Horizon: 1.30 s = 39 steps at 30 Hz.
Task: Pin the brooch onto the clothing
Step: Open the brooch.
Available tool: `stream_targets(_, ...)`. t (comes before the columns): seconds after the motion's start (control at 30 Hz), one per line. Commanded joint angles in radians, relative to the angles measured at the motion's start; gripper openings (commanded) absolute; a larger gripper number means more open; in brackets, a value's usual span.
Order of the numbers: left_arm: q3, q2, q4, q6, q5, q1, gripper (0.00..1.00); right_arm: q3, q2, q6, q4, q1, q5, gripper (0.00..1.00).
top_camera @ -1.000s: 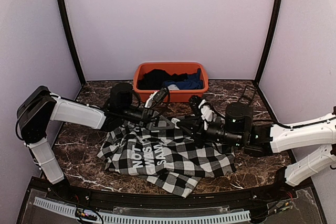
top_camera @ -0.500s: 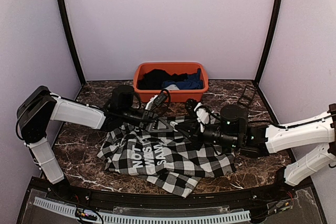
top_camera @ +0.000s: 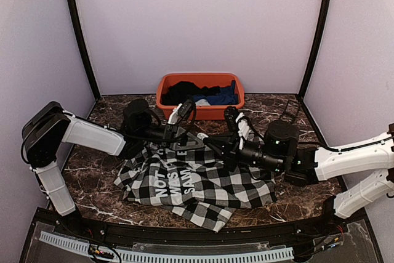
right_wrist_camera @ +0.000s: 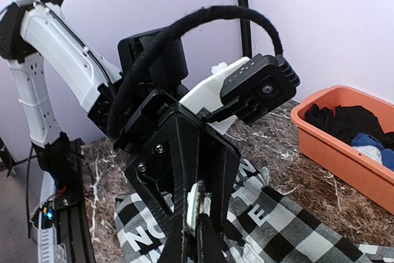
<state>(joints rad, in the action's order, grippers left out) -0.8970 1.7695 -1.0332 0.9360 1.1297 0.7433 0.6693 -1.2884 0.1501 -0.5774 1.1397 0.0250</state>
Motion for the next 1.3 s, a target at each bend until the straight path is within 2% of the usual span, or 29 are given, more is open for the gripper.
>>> stream_targets(0.0,-0.003,-0.010,-0.152,0.068,-0.067,-0.001,0.24,-0.070,0.062,0.127,-0.125,0.000,-0.181,0.00)
stream_targets(0.2,-0.002,0.012,-0.302,0.159,-0.057,-0.002,0.37,-0.111,0.084,0.204,-0.200,-0.030,-0.185,0.00)
stream_targets(0.3,-0.003,0.027,-0.349,0.195,-0.055,-0.003,0.39,-0.115,0.078,0.221,-0.223,-0.032,-0.165,0.00)
stream_targets(0.77,-0.006,0.030,-0.348,0.200,-0.046,-0.001,0.35,-0.087,0.064,0.233,-0.177,-0.031,-0.056,0.00)
stream_targets(1.27,-0.010,0.044,-0.328,0.192,-0.039,0.011,0.32,-0.042,0.039,0.203,-0.172,-0.031,-0.030,0.00)
